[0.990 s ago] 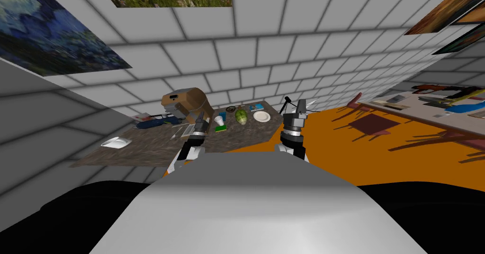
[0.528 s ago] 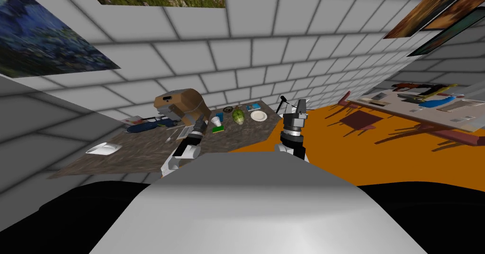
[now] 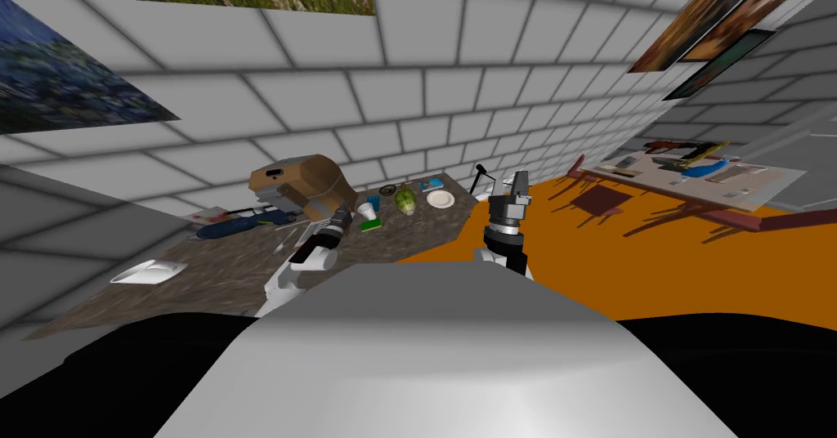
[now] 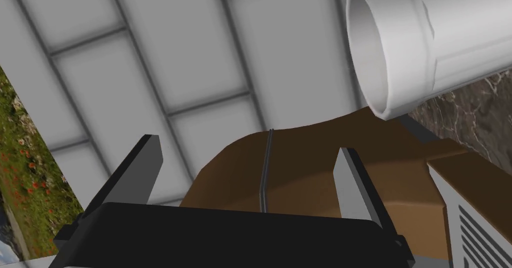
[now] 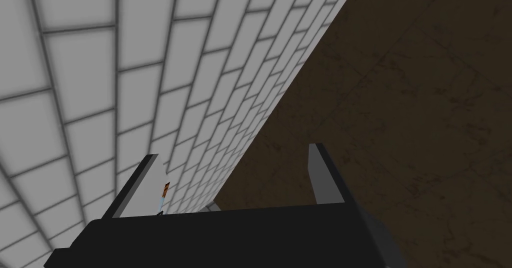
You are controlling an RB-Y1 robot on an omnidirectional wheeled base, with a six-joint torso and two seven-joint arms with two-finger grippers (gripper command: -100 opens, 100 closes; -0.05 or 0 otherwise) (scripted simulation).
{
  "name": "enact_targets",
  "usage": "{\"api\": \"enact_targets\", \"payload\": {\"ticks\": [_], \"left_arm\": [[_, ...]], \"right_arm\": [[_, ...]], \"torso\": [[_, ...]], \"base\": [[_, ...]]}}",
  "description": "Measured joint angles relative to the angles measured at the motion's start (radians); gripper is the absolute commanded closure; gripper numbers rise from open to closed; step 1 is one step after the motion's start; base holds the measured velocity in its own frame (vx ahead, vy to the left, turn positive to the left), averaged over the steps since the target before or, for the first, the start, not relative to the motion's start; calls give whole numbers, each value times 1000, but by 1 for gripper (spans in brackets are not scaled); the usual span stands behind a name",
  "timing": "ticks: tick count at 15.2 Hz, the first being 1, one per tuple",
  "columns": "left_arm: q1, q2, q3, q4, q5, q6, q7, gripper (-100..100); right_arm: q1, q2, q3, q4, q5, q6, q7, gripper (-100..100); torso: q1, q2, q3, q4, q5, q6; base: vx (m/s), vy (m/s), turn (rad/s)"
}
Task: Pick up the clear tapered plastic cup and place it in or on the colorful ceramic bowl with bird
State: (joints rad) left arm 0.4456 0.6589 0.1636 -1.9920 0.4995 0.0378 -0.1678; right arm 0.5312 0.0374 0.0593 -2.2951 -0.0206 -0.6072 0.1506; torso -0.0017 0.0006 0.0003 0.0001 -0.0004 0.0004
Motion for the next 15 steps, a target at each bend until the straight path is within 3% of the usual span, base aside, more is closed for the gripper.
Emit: {"api": "enact_targets", "payload": {"ticks": [5,7,15], "left_arm": [[0,66,31,43,59,98,-15,-100],[-11,110,41,84,95,132,-20,-100],[-25,210,80,174,193,289,-47,-100]], "right_arm": [[0,0,0,0,0,0,0,0],[0,0,0,0,0,0,0,0],[0,0,0,0,0,0,0,0]], "torso": [[0,0,0,0,0,0],[0,0,0,0,0,0],[0,0,0,0,0,0]], "base": [[-7,-32,-95],[-3,-31,-95],[-4,-36,-114]]}}
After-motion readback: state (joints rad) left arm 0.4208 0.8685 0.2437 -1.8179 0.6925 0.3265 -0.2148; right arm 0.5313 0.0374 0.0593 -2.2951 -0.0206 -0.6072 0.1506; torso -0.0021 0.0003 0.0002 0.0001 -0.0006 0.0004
